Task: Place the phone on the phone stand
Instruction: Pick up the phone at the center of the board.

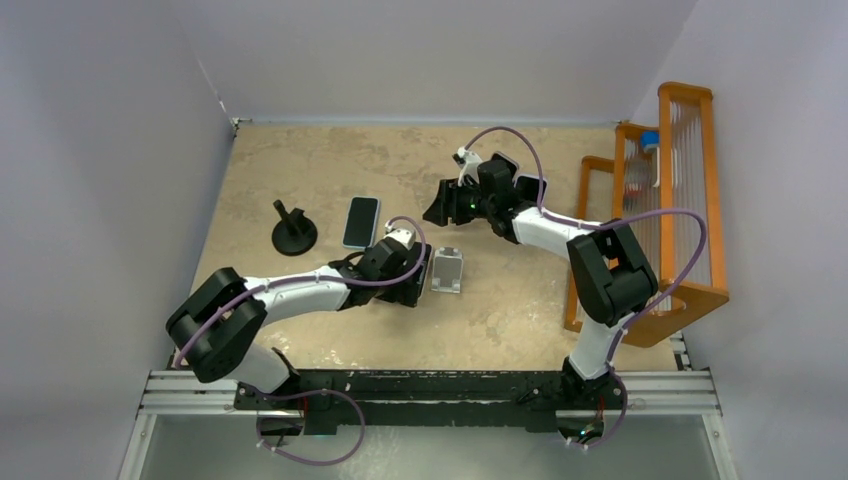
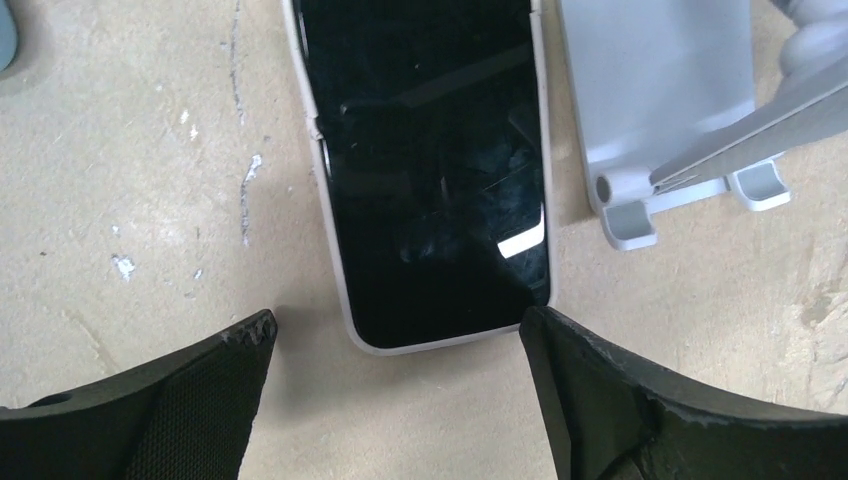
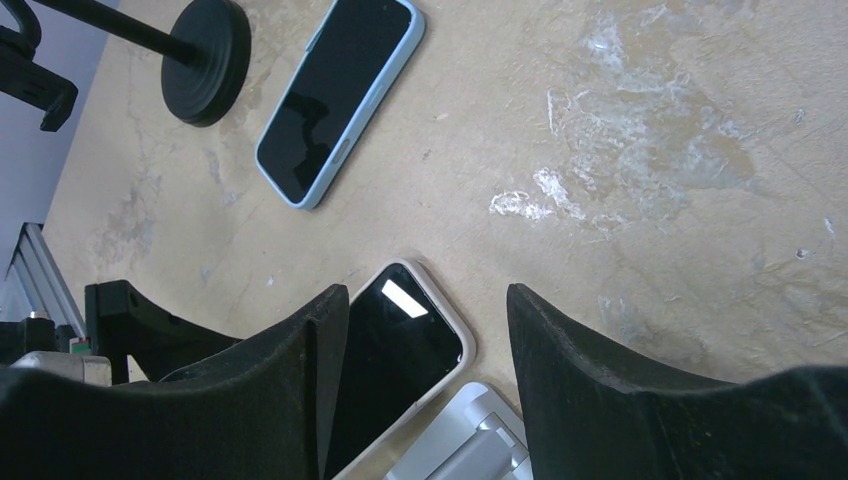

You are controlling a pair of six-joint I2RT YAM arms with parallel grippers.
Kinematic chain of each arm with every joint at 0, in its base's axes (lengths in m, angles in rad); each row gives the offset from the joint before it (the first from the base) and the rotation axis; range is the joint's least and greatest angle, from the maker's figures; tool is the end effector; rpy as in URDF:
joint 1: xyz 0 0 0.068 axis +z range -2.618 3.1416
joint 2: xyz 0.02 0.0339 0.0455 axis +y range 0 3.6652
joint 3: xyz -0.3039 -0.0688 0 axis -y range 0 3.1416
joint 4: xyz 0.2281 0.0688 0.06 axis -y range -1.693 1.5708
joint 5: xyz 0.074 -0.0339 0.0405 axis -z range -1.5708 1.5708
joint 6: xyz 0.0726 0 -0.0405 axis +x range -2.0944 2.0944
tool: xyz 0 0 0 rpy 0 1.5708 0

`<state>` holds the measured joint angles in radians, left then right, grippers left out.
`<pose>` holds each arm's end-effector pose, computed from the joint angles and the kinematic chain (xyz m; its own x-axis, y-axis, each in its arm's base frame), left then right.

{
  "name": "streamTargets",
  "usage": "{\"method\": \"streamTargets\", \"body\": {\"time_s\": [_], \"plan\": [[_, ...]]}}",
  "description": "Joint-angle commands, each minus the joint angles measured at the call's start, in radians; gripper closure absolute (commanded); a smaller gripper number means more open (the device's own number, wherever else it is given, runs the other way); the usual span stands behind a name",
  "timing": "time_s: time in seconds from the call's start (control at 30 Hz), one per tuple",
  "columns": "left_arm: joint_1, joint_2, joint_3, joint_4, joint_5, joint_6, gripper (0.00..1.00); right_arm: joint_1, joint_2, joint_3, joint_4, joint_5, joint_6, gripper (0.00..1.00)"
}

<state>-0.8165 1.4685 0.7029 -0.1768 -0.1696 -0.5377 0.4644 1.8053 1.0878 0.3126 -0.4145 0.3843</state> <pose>0.2011 -0.1961 0.1833 -0.8089 0.1236 -0.5748 0.2749 0.9438 -0.1838 0.3723 0.2192 0.2490 -0.6043 0.0811 -0.7926 -0.5548 0.6711 0.4917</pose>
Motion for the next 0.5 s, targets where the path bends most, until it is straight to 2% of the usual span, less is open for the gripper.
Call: {"method": "streamTargets", "body": {"time_s": [0.0, 0.2, 0.47], "plan": [[0.002, 0.048, 0.001, 0.076, 0.039, 0.036, 0.07, -0.002, -0.049, -0.004, 0.032, -0.027, -0.009, 0.38], [0.002, 0.085, 0.042, 0.113, 0.064, 0.078, 0.06, -0.002, -0.047, -0.013, 0.029, -0.03, -0.014, 0.38], [0.001, 0.164, 0.046, 0.099, 0.098, 0.057, 0.05, -0.002, -0.047, -0.012, 0.028, -0.024, -0.015, 0.38]]}}
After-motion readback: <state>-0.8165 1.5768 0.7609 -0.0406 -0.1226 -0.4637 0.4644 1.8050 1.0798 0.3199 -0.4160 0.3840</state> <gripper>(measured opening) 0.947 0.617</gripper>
